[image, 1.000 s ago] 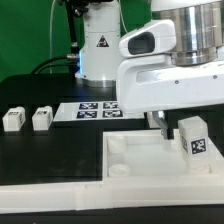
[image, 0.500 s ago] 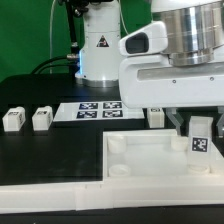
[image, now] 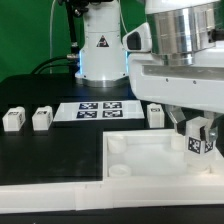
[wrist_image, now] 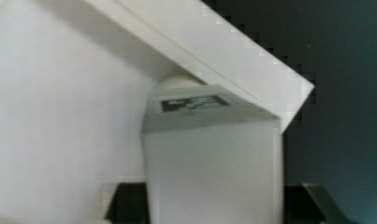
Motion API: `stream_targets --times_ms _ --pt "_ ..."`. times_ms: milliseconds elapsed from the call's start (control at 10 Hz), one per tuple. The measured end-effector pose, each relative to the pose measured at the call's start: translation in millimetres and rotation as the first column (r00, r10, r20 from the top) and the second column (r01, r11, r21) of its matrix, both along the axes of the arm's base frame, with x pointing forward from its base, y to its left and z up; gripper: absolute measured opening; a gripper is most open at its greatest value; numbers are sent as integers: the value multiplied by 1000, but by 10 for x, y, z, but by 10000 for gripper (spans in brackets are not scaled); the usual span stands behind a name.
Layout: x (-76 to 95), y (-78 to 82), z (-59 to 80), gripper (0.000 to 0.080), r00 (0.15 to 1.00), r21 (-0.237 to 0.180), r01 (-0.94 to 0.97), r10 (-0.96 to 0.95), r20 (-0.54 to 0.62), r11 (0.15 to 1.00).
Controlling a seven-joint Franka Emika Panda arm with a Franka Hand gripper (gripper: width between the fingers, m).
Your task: Assemble one leg
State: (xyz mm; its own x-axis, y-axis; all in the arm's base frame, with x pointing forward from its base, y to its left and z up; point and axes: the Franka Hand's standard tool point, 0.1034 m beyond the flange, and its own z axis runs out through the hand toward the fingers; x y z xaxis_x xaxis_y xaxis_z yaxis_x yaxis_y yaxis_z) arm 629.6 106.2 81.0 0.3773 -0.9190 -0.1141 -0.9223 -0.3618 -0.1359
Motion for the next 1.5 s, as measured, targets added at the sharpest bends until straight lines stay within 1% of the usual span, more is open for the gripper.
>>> stream_targets --times_ms 100,200,300,400,500,600,700,800,900,1000,1100,1300,1400,1500 --pt "-11 -34 -8 304 989 35 149 -149 -9 988" --pt "-32 -76 -18 304 970 70 242 -243 -2 968" --pt "-56 -77 -21 304 920 111 392 -391 -32 913" --pt "-64 -80 -24 304 892 129 452 -449 -55 882" --pt "-64 -74 -25 304 914 127 405 -403 -42 905" --pt "-67 -75 -31 458 928 125 373 -372 -32 920" --pt "-68 -47 -27 580 944 117 328 -328 -23 937" --pt "-63 22 -10 580 978 96 209 -211 5 973" --pt "-58 65 3 638 999 52 -13 10 51 999" --pt "-55 87 10 638 989 28 -131 129 74 991" --pt "-56 71 2 646 964 7 -248 247 95 969" --pt "-58 78 -1 648 918 -20 -381 380 115 924" --pt "-66 105 -5 648 836 -76 -531 536 116 844" --pt "-59 125 -3 648 746 -118 -647 658 106 753"
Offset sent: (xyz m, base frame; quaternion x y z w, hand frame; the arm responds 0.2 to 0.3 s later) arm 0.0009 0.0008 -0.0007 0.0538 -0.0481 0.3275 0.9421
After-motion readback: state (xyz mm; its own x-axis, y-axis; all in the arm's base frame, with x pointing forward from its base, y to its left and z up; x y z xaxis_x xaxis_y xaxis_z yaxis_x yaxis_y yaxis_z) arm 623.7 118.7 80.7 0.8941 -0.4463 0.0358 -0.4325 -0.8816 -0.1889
